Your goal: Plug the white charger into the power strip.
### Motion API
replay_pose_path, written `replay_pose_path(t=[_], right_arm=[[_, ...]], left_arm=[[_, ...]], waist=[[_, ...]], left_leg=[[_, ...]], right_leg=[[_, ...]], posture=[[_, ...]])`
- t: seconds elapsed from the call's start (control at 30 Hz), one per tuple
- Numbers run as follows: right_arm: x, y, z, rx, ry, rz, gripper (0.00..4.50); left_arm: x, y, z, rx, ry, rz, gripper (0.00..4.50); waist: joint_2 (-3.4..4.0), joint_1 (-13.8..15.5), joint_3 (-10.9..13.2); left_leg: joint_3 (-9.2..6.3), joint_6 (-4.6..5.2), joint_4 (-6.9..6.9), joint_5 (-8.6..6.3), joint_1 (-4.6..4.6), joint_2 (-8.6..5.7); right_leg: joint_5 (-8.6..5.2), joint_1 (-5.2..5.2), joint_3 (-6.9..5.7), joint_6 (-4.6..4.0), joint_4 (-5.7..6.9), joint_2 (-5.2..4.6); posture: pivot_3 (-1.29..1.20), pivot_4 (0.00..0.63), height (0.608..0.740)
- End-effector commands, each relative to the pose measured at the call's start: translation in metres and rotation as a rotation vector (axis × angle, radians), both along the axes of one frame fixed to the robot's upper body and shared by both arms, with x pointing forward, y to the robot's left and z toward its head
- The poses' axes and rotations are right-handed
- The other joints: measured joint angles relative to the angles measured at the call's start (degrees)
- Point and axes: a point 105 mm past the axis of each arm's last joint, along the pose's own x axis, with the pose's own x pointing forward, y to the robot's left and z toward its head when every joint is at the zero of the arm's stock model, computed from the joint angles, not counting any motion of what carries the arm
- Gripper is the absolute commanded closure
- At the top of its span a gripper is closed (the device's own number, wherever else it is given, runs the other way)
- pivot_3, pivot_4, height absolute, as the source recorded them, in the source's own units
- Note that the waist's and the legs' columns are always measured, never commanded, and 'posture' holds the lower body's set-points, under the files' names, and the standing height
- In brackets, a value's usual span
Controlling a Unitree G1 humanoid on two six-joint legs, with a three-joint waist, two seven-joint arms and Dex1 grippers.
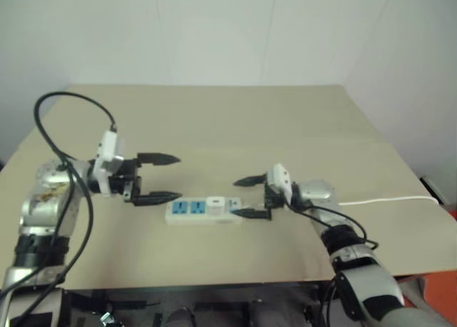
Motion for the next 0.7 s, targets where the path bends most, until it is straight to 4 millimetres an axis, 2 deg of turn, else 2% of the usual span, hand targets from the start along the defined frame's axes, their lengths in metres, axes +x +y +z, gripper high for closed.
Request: replay_pose_path(t=[0.03, 0.2, 0.43, 0.7], right_arm=[[-0.001, -0.012, 0.020, 0.028, -0.047, -0.012, 0.03], [-0.005, -0.031, 0.027, 0.010, -0.057, -0.042, 0.03], [-0.011, -0.051, 0.037, 0.006, -0.060, -0.081, 0.03], [-0.010, -0.057, 0.040, -0.012, -0.060, -0.098, 0.03]], left_arm=[[-0.006, 0.007, 0.009, 0.018, -0.052, 0.045, 0.00], [-0.016, 0.019, 0.001, 0.065, -0.023, 0.142, 0.00], [-0.043, 0.037, -0.014, 0.058, 0.060, 0.212, 0.00], [-0.056, 0.035, -0.022, 0.019, 0.079, 0.248, 0.00]], waist=[[0.03, 0.1, 0.0], [0.08, 0.3, 0.1], [0.17, 0.3, 0.1], [0.18, 0.5, 0.1]], left_leg=[[0.00, 0.00, 0.00, 0.00, -0.01, 0.00], [0.01, 0.00, 0.00, 0.00, -0.06, 0.00], [0.10, 0.00, 0.00, 0.00, -0.18, -0.01], [0.14, 0.00, 0.03, 0.00, -0.47, -0.01]], right_leg=[[0.00, -0.01, 0.00, 0.00, -0.01, 0.00], [0.00, -0.06, 0.00, 0.00, -0.02, -0.03], [-0.01, -0.21, 0.03, -0.01, -0.05, -0.09], [0.00, -0.55, 0.04, -0.02, -0.04, -0.10]], posture=[[0.00, 0.150, 0.740], [0.00, 0.150, 0.740], [0.00, 0.150, 0.740], [0.00, 0.150, 0.740]])
